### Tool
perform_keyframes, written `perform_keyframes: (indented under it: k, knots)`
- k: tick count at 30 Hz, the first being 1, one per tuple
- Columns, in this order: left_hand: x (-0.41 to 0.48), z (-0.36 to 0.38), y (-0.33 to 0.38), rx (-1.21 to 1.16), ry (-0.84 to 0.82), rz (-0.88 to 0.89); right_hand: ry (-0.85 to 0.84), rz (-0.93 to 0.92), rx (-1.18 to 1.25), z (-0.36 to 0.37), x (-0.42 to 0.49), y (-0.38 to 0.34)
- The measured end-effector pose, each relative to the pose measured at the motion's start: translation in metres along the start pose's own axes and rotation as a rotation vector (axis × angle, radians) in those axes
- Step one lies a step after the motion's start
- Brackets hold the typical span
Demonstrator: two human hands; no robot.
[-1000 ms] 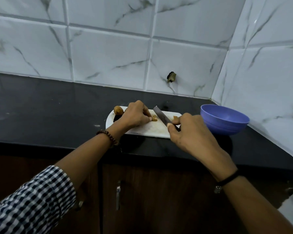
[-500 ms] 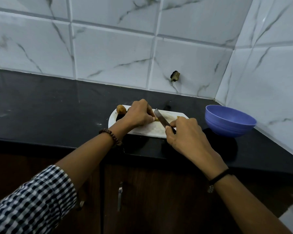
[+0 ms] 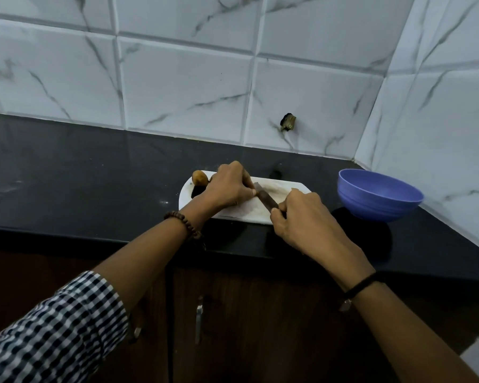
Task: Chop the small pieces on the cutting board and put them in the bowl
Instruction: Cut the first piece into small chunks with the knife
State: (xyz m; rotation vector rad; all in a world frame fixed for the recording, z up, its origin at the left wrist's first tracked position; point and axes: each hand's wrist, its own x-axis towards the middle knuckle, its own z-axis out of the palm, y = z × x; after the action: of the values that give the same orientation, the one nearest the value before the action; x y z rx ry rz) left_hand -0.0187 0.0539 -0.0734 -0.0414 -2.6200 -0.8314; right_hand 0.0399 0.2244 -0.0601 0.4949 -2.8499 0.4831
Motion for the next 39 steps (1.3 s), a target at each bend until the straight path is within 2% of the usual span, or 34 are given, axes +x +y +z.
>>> perform_keyframes:
  k: [5,8,13,18,23,29,39]
  knots:
    - [0.001,0.003,-0.001,-0.001,-0.007,-0.014,-0.105,-0.035,-0.042,-0.029,-0.014,0.003]
    - [0.0,0.004,0.0,0.084,0.029,-0.017,-0.156,-0.034,-0.074,-0.049,-0.022,0.005]
    - [-0.003,0.002,0.002,0.148,0.016,-0.049,-0.246,0.008,0.079,-0.071,-0.03,0.015]
    - [-0.009,-0.005,0.005,0.171,0.042,-0.062,-0.109,0.026,0.218,-0.064,-0.032,0.023]
    - [-0.01,-0.012,0.001,0.172,0.085,-0.065,-0.01,-0.03,0.176,-0.046,-0.024,0.017]
    - [-0.015,-0.032,-0.015,0.136,0.109,-0.05,0.007,-0.052,0.126,-0.014,-0.016,0.009]
    - [-0.018,-0.047,-0.024,0.153,0.157,-0.11,0.034,0.077,0.058,-0.024,-0.006,0.042]
